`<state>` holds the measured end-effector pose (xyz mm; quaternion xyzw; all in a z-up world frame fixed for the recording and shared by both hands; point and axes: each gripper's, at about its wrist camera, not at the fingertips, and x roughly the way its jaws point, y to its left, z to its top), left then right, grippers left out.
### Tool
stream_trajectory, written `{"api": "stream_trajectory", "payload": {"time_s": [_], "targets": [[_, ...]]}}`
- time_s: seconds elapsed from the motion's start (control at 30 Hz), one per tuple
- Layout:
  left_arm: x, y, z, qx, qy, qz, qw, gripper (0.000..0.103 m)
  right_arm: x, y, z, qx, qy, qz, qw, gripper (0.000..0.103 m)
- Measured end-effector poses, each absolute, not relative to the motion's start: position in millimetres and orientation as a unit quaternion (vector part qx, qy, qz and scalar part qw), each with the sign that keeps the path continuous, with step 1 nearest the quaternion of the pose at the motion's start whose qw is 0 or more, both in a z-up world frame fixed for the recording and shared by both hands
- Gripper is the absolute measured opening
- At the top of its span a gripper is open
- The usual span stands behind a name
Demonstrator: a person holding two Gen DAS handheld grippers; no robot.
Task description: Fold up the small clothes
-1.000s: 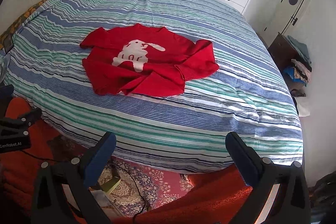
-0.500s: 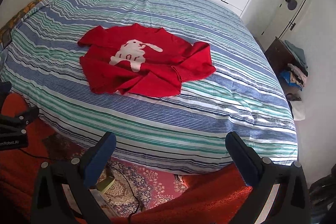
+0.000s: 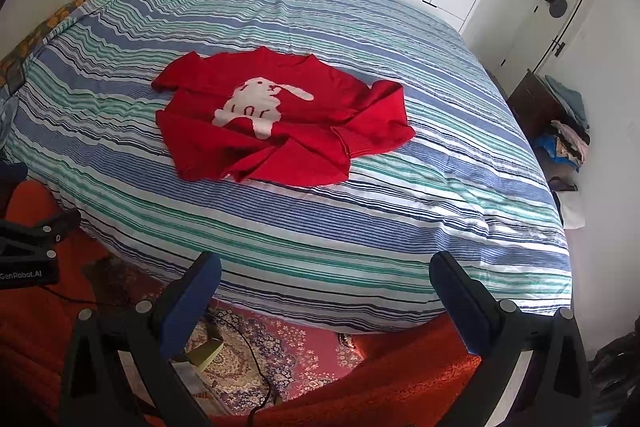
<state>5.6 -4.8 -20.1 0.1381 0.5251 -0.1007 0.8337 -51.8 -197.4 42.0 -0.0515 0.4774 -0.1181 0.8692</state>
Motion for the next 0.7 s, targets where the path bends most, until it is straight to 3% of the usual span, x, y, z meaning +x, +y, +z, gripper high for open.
{"api": "stream_trajectory", "payload": {"time_s": [0.23,0.4,0.47,0.63,0.7], "targets": [[68,26,-54,-0.004,0.558,-0.163,0.814,0.101,-50,-205,35,-0.025,0.481,-0.107,0.870,0.103],[117,4,-96,-0.066,0.584,-0.218,0.779,0.101,-49,-211,25,-0.012,0.485,-0.109,0.868,0.103],[133,-17,-112,-0.048,0.582,-0.210,0.784,0.101,-49,-213,22,-0.006,0.485,-0.110,0.868,0.103],[156,-76,-154,0.126,0.544,-0.128,0.820,0.100,-52,-222,18,0.005,0.486,-0.117,0.866,0.103],[156,-89,-168,0.177,0.529,-0.113,0.822,0.077,-53,-228,16,0.011,0.487,-0.121,0.865,0.103]]}}
